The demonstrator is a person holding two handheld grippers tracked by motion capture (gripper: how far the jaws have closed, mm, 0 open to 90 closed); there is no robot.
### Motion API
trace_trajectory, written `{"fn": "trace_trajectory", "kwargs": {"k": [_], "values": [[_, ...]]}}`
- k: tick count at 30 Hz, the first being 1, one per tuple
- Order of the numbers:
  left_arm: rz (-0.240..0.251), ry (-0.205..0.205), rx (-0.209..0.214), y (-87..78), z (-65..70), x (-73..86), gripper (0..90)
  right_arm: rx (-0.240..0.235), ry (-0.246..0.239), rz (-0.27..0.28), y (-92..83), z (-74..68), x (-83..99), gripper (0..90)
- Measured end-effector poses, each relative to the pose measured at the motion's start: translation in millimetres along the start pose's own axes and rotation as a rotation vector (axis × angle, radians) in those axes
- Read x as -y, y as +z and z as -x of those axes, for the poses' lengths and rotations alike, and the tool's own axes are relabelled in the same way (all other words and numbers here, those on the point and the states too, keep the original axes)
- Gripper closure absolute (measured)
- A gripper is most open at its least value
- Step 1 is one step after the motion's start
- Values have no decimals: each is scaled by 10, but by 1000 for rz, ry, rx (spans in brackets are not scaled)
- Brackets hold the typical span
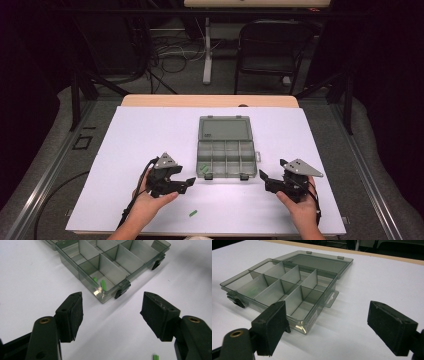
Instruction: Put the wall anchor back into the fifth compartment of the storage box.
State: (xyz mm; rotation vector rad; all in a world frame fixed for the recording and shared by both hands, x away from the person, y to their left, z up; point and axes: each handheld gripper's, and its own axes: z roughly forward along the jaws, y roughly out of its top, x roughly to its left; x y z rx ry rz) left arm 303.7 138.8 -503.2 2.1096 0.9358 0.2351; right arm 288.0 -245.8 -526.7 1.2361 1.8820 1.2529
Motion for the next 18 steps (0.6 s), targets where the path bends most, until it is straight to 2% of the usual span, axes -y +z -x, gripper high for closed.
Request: {"fn": "trace_trajectory", "kwargs": {"k": [2,5,10,11,13,14,15,18], "values": [[5,10,-3,-28,8,26,340,-9,-8,-44,-30,5,-12,155],[22,3,-3,-66,20,79,345,-8,-8,-44,-31,2,-12,155],[11,-2,5,-94,12,157,355,-7,-3,-21,-12,3,-5,155],[12,-5,10,-94,10,173,361,-8,-7,-43,-31,5,-12,155],[16,-9,16,-97,13,203,366,-7,-8,-41,-34,3,-13,155],[17,1,17,-105,8,214,371,-7,-8,-41,-34,4,-13,155],[17,-9,26,-105,17,233,376,-7,-7,-41,-34,5,-13,155],[8,-18,35,-114,27,269,393,-4,-3,-15,-11,2,-4,155]]}}
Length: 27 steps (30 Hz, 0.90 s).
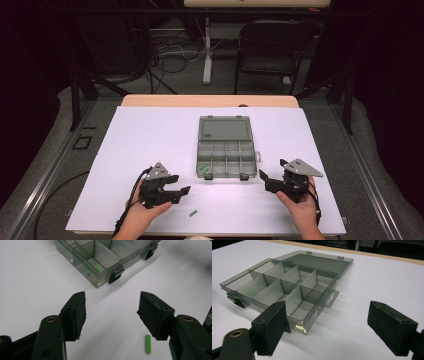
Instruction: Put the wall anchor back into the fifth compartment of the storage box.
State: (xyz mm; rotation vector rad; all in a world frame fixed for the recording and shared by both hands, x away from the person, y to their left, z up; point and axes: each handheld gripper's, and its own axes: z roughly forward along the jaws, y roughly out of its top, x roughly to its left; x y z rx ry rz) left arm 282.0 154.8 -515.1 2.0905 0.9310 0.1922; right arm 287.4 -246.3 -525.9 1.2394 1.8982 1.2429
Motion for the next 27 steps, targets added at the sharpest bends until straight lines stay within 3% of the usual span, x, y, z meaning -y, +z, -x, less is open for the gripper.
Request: {"fn": "trace_trajectory", "kwargs": {"k": [5,6,7,10,19,27], "values": [[-12,-17,19,-14,45,45,429,-5,-1,-7,-2,0,0,155],[-17,-3,20,-21,58,51,437,-6,-6,-29,-19,4,-7,155],[-18,1,21,-22,72,57,443,0,1,8,8,-3,3,155],[-29,22,19,-15,125,80,461,-5,0,-6,-1,1,-1,155],[-90,14,50,78,245,153,531,-6,-1,-7,1,-1,0,155],[-127,34,58,153,340,191,581,-7,1,-10,0,1,-1,155]]}}
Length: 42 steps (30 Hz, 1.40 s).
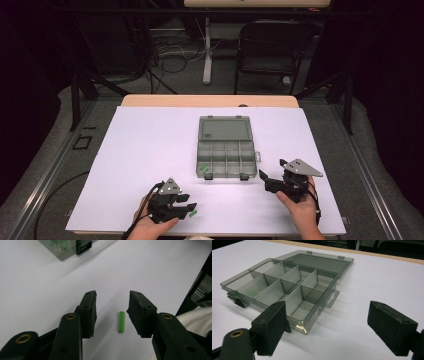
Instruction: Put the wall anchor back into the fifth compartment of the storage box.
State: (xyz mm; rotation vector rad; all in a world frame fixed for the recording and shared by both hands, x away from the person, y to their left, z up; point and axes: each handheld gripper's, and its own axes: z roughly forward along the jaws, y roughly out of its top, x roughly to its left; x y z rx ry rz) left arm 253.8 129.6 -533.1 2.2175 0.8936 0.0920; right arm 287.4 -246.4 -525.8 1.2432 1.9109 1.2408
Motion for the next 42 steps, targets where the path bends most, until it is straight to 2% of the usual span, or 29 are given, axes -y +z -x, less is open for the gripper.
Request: {"fn": "trace_trajectory", "kwargs": {"k": [12,14,16,17,23,29,42], "values": [[-50,-3,4,76,58,31,680,3,-1,6,8,-4,2,155],[-54,-16,10,94,69,37,692,5,-3,4,8,-3,2,155],[-64,-9,9,106,66,39,711,-1,-6,-20,-8,3,-5,155],[-71,-11,9,110,67,41,715,-1,-1,0,7,0,0,155],[-87,-25,10,140,71,57,763,-2,2,0,0,2,0,155],[-107,-11,7,164,75,65,798,-1,-1,0,1,3,0,155],[-105,-20,0,172,82,71,846,-3,-2,-3,3,4,1,157]]}}
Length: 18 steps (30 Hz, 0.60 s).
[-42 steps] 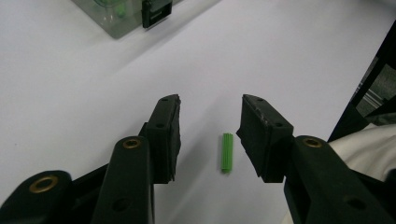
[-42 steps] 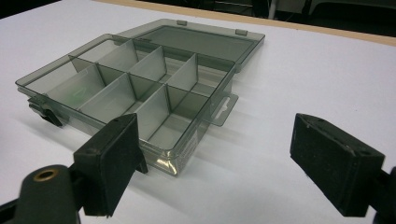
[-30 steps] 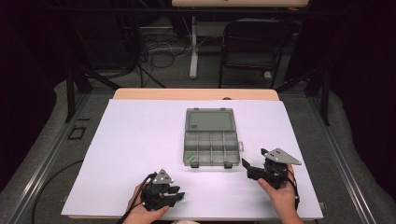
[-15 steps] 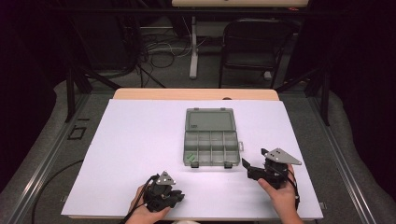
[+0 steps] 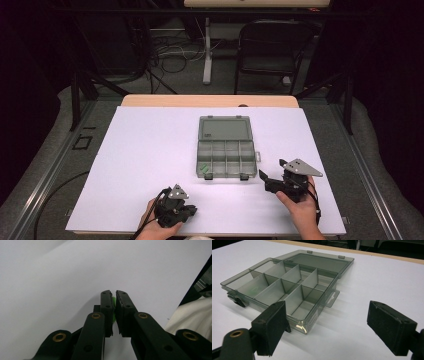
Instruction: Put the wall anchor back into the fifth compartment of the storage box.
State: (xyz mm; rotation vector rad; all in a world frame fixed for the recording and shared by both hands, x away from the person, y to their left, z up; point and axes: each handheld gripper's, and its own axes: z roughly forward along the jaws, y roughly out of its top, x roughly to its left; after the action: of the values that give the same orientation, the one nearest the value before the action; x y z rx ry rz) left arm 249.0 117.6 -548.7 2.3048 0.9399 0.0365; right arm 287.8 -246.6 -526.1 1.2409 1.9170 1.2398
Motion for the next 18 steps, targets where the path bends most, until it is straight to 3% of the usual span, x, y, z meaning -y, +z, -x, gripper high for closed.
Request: {"fn": "trace_trajectory", "kwargs": {"k": [18], "values": [[-6,-5,6,-2,-9,-13,847,6,2,15,14,-3,4,157]]}}
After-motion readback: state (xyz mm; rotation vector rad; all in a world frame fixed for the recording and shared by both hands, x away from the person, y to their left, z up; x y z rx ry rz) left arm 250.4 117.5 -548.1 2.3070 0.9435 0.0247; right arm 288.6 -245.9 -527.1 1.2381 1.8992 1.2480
